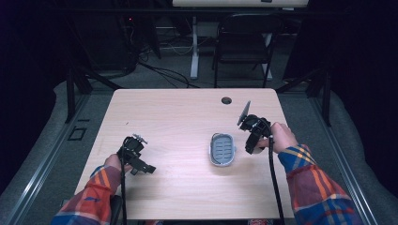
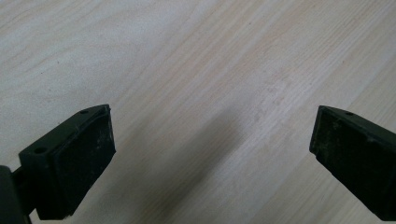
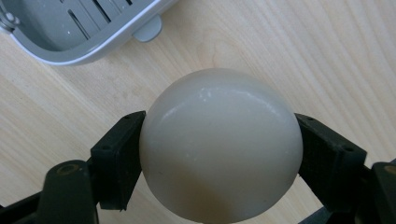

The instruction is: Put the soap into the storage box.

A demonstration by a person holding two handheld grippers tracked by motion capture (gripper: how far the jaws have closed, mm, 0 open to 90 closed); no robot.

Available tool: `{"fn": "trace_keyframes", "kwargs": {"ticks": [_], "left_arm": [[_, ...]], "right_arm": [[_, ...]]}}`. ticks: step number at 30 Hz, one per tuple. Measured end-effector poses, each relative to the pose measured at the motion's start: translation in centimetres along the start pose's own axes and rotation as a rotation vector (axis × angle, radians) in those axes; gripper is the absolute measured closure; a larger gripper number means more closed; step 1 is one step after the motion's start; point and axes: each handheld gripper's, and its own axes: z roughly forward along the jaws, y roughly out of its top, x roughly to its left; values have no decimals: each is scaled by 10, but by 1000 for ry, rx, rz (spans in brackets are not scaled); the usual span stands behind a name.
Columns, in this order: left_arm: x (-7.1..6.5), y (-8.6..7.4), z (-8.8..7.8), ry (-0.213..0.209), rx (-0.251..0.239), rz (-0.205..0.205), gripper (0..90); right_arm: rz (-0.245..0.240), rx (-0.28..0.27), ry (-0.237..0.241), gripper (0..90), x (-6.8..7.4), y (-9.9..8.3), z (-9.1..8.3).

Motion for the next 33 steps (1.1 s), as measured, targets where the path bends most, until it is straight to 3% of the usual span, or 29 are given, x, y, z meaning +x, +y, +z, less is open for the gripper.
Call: {"fn": "trace_keyframes", "kwargs": {"ticks": [1,3,11,13,18,33], "left_arm": [[0,0,0,1,-1,0,0],[0,0,0,1,3,1,0],[0,0,0,-3,2,1,0],[-1,0,1,10,1,0,0],[0,0,1,-6,4,0,0],[0,0,0,-3,1,3,0]], "right_arm": [[-17,24,-2,226,-1,2,-3],[5,-10,5,226,1,3,-3],[-17,21,-15,226,0,12,-11],[-19,17,-16,226,1,14,-12],[-24,14,-20,226,2,20,-17],[-61,5,-37,226,10,34,-34]]}}
